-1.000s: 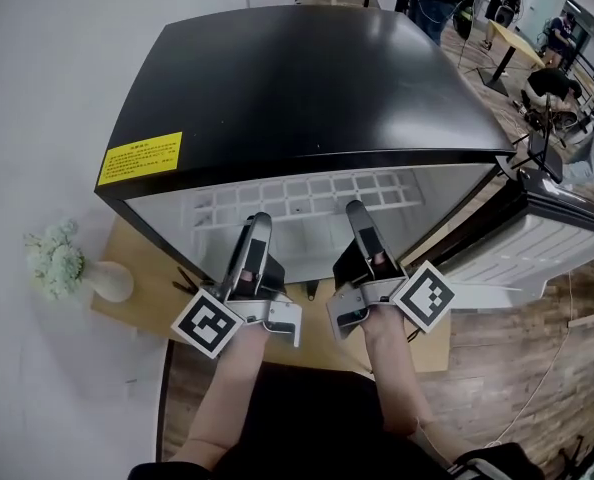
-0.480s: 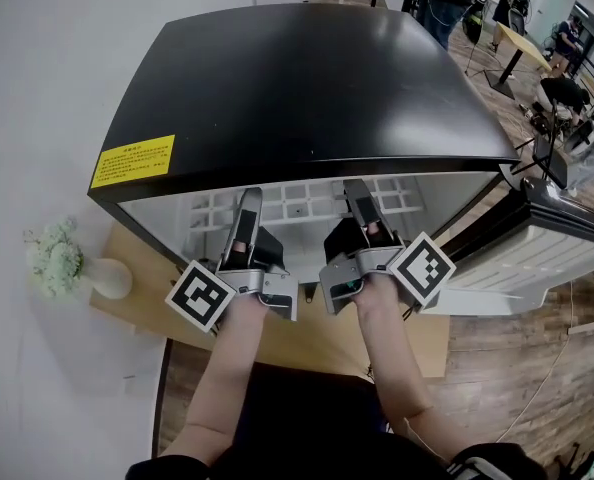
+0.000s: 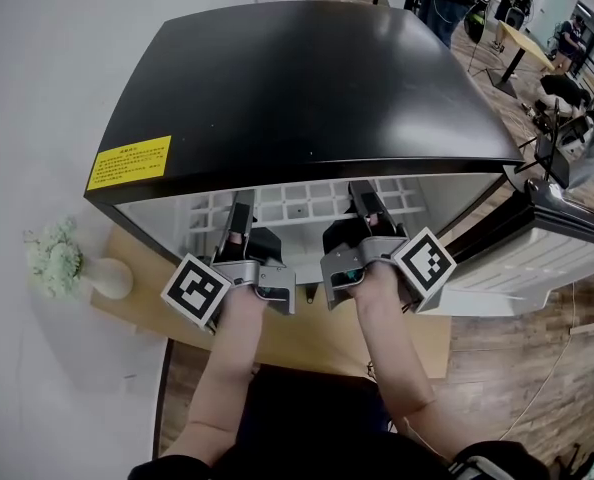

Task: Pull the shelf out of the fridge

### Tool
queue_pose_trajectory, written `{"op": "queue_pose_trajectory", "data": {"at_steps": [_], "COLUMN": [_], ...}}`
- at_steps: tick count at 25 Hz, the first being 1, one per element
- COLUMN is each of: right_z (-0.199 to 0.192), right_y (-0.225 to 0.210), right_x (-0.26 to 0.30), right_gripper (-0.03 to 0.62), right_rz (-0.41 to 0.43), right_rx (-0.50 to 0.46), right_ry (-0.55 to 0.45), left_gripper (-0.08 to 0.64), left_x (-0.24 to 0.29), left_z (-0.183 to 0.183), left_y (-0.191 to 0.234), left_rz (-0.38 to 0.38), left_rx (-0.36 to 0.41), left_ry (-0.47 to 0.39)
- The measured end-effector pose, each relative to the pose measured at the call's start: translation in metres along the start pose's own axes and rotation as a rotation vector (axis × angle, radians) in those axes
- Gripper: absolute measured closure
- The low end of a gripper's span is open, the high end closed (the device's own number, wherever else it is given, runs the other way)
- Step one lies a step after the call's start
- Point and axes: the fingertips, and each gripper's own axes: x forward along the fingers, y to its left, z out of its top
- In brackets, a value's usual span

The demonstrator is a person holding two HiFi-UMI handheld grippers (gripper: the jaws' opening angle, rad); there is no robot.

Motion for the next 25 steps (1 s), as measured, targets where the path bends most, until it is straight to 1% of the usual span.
{"op": "queue_pose_trajectory", "data": {"at_steps": [7, 16, 25], "right_z": [0.0, -0.001, -0.004], "right_y": [-0.001, 0.001, 0.002], "right_x": [-0.001, -0.004, -0.014], "right_gripper": [0.569, 0.571, 0.572], "right_rz": [0.009, 0.009, 0.016], "right_rx": [0.036, 0.036, 0.05], "right_ry": [-0.014, -0.011, -0.012], "left_gripper": [0.485, 0.497, 0.495], "left_x": [-0.001, -0.005, -0.016], "left_z": [-0.001, -0.001, -0.004], "left_y": [0.002, 0.002, -0.002], "left_rz": [0.006, 0.021, 0.014], "left_rx": [-0.029, -0.048, -0.036], "left_ry": [-0.002, -0.015, -0.011]}}
